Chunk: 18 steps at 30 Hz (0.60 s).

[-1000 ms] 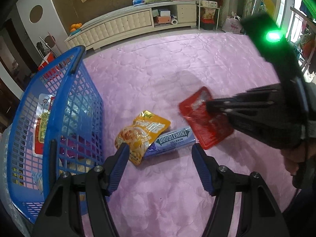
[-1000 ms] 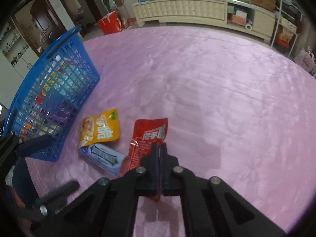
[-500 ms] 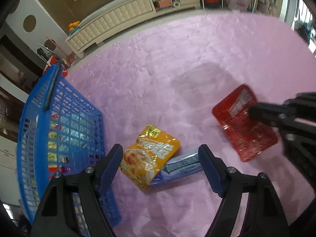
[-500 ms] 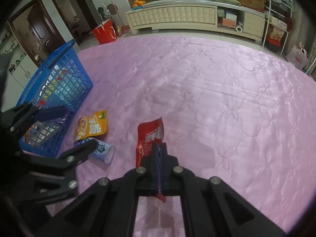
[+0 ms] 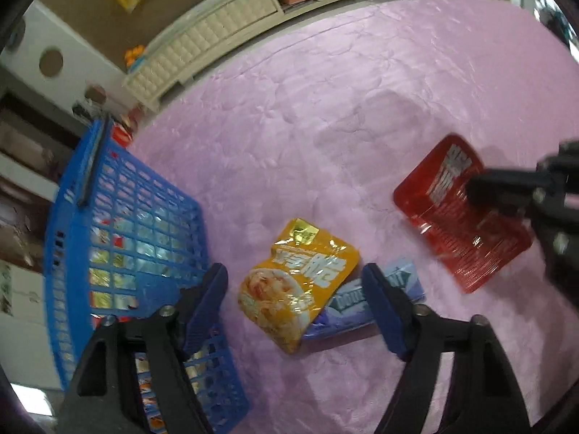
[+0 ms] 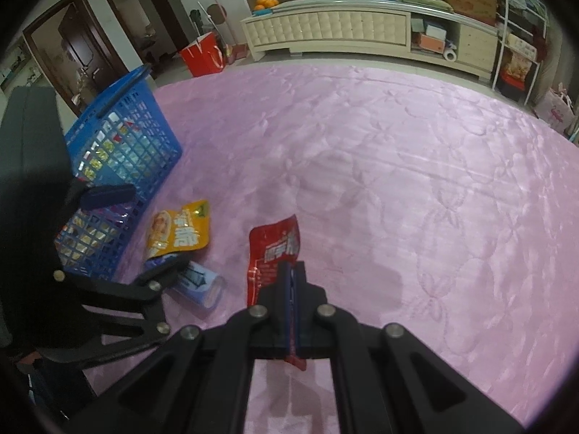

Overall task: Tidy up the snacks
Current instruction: 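Grasp the blue Doublemint pack with the left tool while the right tool holds the red packet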

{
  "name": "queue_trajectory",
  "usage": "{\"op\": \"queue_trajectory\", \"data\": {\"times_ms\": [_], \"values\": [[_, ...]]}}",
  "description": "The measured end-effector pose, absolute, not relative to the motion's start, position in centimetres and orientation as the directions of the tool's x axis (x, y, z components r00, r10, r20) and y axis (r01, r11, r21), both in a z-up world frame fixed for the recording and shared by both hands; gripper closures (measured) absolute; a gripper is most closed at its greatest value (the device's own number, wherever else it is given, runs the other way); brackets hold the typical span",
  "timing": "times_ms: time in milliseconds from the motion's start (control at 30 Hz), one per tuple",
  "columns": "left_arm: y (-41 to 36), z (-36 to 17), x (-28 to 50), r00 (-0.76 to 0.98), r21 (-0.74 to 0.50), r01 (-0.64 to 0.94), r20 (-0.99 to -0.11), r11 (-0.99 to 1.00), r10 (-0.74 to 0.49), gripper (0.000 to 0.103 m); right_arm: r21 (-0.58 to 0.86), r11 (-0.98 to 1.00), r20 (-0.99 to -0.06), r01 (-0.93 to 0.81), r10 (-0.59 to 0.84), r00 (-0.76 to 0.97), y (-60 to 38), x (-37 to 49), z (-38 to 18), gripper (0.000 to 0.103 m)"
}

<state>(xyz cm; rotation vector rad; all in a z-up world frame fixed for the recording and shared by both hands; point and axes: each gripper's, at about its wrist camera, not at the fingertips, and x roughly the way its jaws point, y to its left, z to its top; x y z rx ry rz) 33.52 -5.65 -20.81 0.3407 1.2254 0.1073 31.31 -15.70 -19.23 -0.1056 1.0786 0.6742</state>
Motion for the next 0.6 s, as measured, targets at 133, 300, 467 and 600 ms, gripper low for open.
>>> {"op": "queue_trajectory", "data": {"times_ms": [133, 300, 467, 600], "values": [[-5.6, -22.8, 34.1, 0.260, 0.281, 0.145, -0.936, 0.949, 0.237, 0.072, 0.243, 0.785, -0.836, -0.569, 0.468, 0.288, -14.9, 31.2, -19.2, 0.100], [-6.0, -23.0, 33.9, 0.242, 0.223, 0.166, -0.954, 0.961, 0.179, 0.102, 0.241, 0.789, -0.839, -0.565, 0.462, 0.287, -14.8, 31.4, -19.2, 0.100], [-6.5, -22.9, 33.4, 0.258, 0.233, 0.177, -0.949, 0.956, 0.183, 0.103, 0.245, 0.797, -0.841, -0.552, 0.458, 0.288, -15.2, 31.7, -19.4, 0.100], [-6.4, -22.5, 32.7, 0.273, 0.180, 0.143, -0.952, 0.973, 0.135, 0.103, 0.244, 0.800, -0.840, -0.548, 0.457, 0.293, -15.6, 31.6, -19.3, 0.100]]}}
